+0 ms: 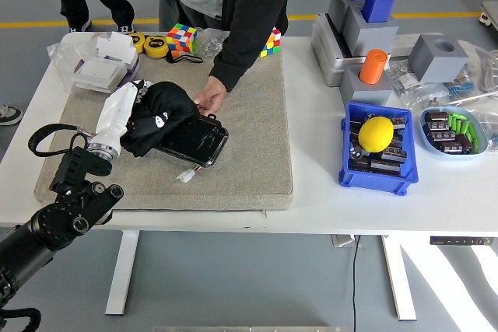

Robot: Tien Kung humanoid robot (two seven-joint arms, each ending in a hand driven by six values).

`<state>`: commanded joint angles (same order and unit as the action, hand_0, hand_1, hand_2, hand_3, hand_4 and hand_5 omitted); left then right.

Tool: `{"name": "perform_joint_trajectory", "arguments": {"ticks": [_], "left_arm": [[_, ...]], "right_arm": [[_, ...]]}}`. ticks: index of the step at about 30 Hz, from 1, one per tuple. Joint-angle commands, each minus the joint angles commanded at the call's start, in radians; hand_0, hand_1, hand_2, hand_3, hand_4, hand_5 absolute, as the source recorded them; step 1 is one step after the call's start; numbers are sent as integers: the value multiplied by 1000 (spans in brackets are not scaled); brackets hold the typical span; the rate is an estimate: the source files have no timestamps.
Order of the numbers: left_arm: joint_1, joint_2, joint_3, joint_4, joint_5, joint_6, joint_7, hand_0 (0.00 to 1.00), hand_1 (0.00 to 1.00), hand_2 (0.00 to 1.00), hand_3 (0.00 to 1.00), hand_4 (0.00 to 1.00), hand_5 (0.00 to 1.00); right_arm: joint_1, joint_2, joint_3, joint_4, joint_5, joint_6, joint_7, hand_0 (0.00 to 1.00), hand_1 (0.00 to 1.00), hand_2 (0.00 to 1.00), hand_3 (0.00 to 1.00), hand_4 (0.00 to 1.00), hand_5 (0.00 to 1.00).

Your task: Pick the rag up,wipe the panel,place it on the desk

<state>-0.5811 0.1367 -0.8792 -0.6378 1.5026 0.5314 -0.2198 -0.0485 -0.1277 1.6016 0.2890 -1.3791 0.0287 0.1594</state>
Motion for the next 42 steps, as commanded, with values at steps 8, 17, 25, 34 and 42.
{"name": "perform_joint_trajectory", "arguments": {"ticks": [8, 17, 25, 34, 42], "left_arm": [[-5, 1, -100, 86, -11, 13, -23, 234, 203, 261, 520, 623, 2], [-6, 1, -168, 139, 5, 38, -27, 234, 203, 262, 521, 624, 2], [3, 6, -237, 174, -33, 112, -56, 258, 284, 346, 557, 640, 2], [27, 11, -234, 193, -75, 72, -51, 318, 425, 487, 566, 665, 2], [45, 12, -248, 175, -33, 46, -4, 479, 617, 573, 573, 838, 64]], "right_arm": [[-2, 1, -1, 0, 1, 0, 0, 558, 564, 494, 522, 910, 369], [-1, -1, -6, 1, 4, 0, 0, 558, 563, 494, 522, 909, 369], [-4, -2, -5, 0, 1, -1, 0, 558, 564, 494, 521, 907, 369], [-4, -2, -9, 1, 5, 0, 1, 558, 564, 494, 522, 908, 368], [-3, 0, -4, 1, 3, 1, 1, 557, 564, 494, 522, 907, 368]]}}
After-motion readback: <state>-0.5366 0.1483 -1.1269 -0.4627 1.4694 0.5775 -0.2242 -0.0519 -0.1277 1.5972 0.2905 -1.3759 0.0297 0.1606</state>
